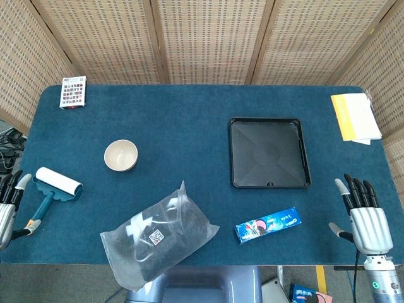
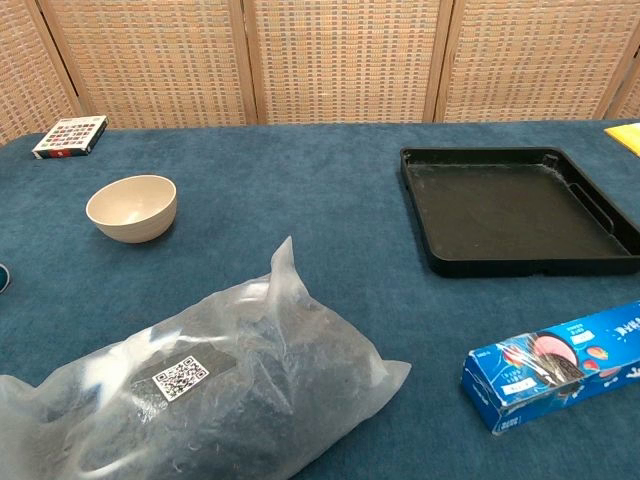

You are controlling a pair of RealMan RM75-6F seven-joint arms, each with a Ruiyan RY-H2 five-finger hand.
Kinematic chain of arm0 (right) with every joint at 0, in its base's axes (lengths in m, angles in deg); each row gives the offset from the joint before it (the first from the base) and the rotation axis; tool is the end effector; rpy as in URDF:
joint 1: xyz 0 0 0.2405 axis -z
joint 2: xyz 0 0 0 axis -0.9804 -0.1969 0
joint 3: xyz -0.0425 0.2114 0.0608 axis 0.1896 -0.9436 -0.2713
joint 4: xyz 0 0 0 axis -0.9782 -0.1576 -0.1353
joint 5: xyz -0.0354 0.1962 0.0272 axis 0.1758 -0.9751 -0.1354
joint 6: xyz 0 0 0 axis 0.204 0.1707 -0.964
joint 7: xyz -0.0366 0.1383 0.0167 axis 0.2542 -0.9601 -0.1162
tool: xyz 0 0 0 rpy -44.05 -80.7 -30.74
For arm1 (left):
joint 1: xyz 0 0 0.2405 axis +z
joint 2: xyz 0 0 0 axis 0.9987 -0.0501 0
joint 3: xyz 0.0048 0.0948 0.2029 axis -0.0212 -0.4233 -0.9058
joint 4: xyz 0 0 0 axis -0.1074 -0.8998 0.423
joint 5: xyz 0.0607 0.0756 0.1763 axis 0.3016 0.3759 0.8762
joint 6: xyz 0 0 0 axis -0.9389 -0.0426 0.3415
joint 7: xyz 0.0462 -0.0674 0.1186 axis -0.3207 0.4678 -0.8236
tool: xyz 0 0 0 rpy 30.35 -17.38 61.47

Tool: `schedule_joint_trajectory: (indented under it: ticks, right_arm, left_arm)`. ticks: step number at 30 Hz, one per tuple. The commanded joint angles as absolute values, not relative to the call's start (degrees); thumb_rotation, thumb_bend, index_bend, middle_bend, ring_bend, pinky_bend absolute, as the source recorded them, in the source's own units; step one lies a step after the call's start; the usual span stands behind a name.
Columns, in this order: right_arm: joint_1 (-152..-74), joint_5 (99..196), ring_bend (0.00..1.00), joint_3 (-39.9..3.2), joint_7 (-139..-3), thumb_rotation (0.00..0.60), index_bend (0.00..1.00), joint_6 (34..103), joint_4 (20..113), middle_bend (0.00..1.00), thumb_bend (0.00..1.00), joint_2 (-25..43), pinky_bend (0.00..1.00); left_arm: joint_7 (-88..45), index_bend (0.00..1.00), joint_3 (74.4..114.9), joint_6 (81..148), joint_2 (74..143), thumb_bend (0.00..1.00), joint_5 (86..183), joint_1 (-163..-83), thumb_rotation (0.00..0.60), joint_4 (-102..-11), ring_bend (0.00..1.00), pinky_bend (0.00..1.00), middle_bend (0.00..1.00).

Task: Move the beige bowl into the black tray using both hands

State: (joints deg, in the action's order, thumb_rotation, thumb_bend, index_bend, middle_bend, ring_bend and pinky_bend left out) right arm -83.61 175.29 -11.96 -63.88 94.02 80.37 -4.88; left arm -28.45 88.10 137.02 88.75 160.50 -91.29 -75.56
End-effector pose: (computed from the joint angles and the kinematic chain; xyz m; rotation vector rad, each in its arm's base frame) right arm -0.2662 -0.1812 0.1403 1.4200 -0.7426 0.9494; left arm -0.2802 0.1704 0.1565 -1.4280 -0.7856 -0.8083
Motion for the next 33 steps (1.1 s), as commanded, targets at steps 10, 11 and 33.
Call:
schedule_joint_trajectory:
  ticks: [10, 11, 33]
  right_arm:
    - [-83.39, 175.31, 0.00, -12.01, -64.73, 0.600, 0.00, 94.51, 79.79, 0.00, 0.15, -4.89, 0.00]
    - [-83.38, 175.28, 0.00, -12.04, -64.78, 0.600, 0.00, 94.55, 79.82, 0.00, 0.15, -4.95, 0.00]
    - [-83.16, 175.25, 0.00, -11.75, -64.13, 0.600, 0.03, 94.35, 80.31, 0.00, 0.15, -4.93, 0.00]
  left_arm:
    - [-29.07, 0.00, 88.16, 137.12, 89.07, 0.12, 161.03, -91.51, 0.600, -75.72, 0.00, 0.00, 0.00]
    - [-29.12, 0.00, 88.15, 137.15, 89.11, 0.12, 161.10, -91.52, 0.600, -75.71, 0.00, 0.00, 0.00]
    - [-27.90, 0.00, 89.64, 134.58, 90.61, 0.12, 159.08, -93.29, 0.600, -74.96, 0.00, 0.00, 0.00]
